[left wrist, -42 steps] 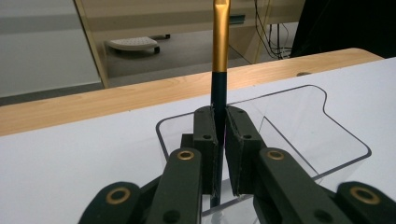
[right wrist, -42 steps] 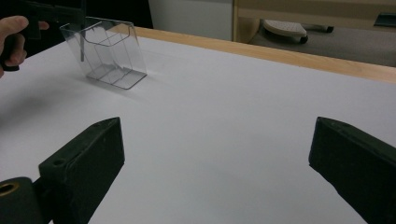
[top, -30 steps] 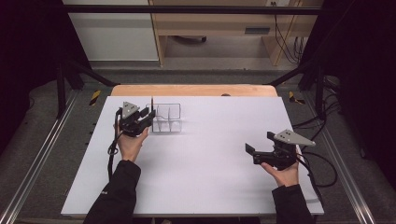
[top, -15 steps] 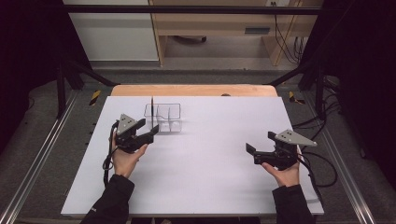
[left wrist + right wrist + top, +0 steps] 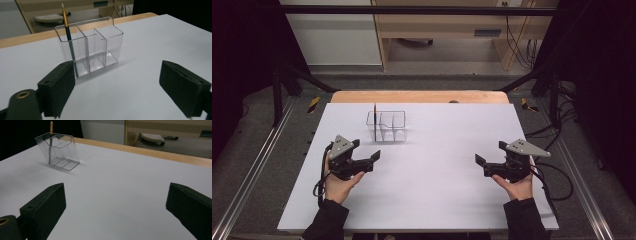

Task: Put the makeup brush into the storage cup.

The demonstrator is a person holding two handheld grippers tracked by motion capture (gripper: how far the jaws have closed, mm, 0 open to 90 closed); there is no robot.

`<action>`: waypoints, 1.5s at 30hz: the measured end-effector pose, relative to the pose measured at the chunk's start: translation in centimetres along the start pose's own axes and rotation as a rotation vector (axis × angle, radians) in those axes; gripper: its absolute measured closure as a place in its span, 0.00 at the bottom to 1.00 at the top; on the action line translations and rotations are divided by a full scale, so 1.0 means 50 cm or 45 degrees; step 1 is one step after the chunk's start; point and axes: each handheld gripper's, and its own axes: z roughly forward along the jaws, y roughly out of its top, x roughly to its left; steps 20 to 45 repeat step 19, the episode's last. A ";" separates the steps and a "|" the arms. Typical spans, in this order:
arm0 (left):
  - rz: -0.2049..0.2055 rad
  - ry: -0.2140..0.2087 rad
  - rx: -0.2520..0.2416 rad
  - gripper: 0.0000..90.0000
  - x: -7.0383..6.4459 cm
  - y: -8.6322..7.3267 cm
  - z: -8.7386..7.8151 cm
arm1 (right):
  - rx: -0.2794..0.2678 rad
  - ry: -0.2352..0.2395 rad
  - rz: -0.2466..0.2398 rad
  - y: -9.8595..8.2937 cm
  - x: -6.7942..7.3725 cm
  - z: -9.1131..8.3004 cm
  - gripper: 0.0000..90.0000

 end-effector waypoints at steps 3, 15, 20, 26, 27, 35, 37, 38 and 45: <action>-0.002 0.009 0.013 0.11 0.005 -0.014 -0.015 | 0.002 -0.004 0.000 -0.001 -0.001 0.000 0.03; -0.024 0.053 0.015 0.07 0.033 -0.042 -0.052 | 0.006 -0.010 0.015 -0.010 -0.008 -0.006 0.03; -0.041 0.063 0.002 0.07 0.039 -0.046 -0.062 | 0.023 -0.022 0.007 -0.014 -0.010 -0.002 0.03; -0.041 0.063 0.002 0.07 0.039 -0.046 -0.062 | 0.023 -0.022 0.007 -0.014 -0.010 -0.002 0.03; -0.041 0.063 0.002 0.07 0.039 -0.046 -0.062 | 0.023 -0.022 0.007 -0.014 -0.010 -0.002 0.03; -0.041 0.063 0.002 0.07 0.039 -0.046 -0.062 | 0.023 -0.022 0.007 -0.014 -0.010 -0.002 0.03; -0.041 0.063 0.002 0.07 0.039 -0.046 -0.062 | 0.023 -0.022 0.007 -0.014 -0.010 -0.002 0.03; -0.041 0.063 0.002 0.07 0.039 -0.046 -0.062 | 0.023 -0.022 0.007 -0.014 -0.010 -0.002 0.03; -0.041 0.063 0.002 0.07 0.039 -0.046 -0.062 | 0.023 -0.022 0.007 -0.014 -0.010 -0.002 0.03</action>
